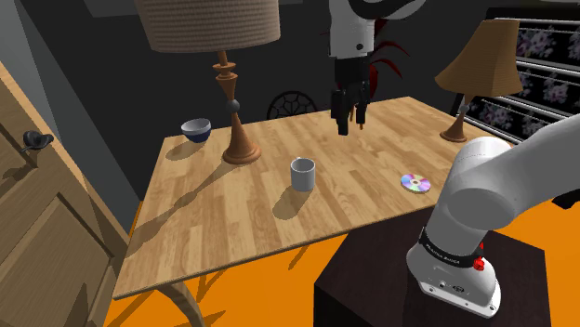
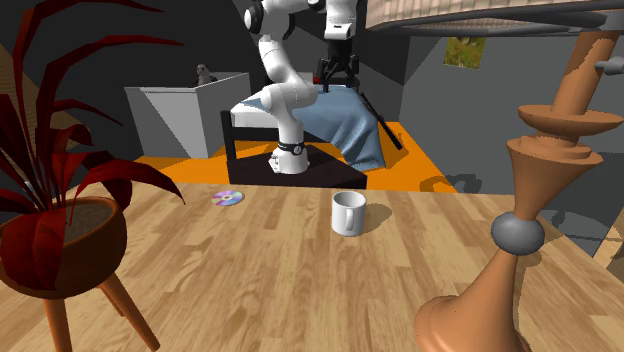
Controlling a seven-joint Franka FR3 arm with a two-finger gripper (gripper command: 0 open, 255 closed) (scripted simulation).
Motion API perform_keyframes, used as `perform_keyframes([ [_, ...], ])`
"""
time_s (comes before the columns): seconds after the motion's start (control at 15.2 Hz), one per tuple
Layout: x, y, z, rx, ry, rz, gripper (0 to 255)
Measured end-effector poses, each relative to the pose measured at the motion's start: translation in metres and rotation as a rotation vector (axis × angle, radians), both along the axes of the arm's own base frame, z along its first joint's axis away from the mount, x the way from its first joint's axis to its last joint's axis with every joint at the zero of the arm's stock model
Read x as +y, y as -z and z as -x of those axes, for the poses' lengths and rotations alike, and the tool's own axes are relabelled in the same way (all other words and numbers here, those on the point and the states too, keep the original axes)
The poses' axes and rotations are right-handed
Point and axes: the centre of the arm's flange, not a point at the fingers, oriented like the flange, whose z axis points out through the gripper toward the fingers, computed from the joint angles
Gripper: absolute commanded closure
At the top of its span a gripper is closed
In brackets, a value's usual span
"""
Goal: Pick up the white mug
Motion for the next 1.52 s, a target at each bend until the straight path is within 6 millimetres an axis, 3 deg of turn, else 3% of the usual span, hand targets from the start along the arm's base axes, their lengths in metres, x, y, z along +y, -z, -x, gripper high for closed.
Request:
perform_keyframes([
  [0.26,0.000,0.021,-0.017,-0.003,0.013,0.009,0],
  [0.99,-0.010,0.124,-0.108,-0.025,0.084,0.058,0],
  [1.52,-0.033,0.203,-0.176,-0.042,0.135,0.094,0],
])
